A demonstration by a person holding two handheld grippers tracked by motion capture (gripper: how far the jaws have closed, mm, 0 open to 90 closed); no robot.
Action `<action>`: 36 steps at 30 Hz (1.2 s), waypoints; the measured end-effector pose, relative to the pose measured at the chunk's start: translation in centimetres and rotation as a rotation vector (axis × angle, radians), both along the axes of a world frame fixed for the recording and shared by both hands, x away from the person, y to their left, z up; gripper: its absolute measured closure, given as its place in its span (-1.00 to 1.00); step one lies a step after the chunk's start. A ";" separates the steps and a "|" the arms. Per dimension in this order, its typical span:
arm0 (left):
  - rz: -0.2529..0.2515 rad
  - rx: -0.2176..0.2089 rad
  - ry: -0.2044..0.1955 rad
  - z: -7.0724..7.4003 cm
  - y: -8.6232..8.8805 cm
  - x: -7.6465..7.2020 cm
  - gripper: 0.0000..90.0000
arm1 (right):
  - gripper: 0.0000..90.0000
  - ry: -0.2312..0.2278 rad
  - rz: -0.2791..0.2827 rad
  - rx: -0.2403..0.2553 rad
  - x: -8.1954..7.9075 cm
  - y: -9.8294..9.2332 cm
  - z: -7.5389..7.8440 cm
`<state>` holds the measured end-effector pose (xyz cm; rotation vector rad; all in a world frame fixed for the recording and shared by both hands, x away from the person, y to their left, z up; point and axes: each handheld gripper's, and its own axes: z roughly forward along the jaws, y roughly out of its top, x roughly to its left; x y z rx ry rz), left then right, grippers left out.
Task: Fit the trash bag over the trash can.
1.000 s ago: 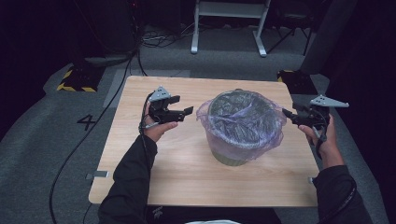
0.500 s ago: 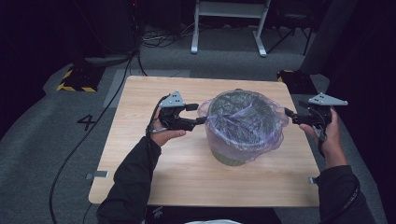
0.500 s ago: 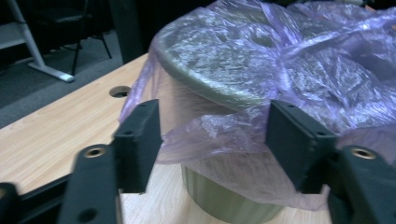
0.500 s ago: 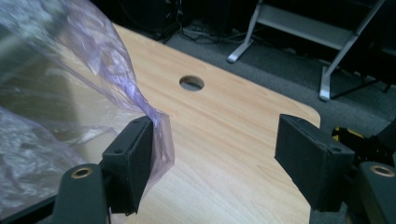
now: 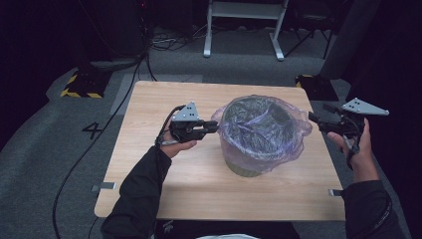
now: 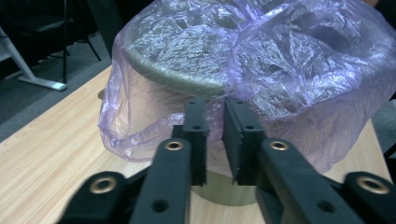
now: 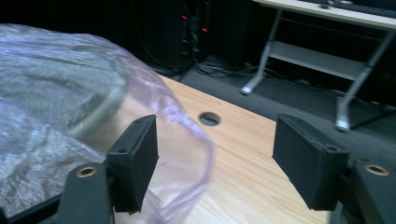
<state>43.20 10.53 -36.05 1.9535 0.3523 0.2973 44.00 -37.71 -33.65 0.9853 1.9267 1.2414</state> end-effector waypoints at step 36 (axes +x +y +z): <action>-0.086 0.058 -0.053 -0.8 -1.4 -3.5 1.00 | 1.00 0.073 0.520 -0.029 -6.1 2.3 -1.3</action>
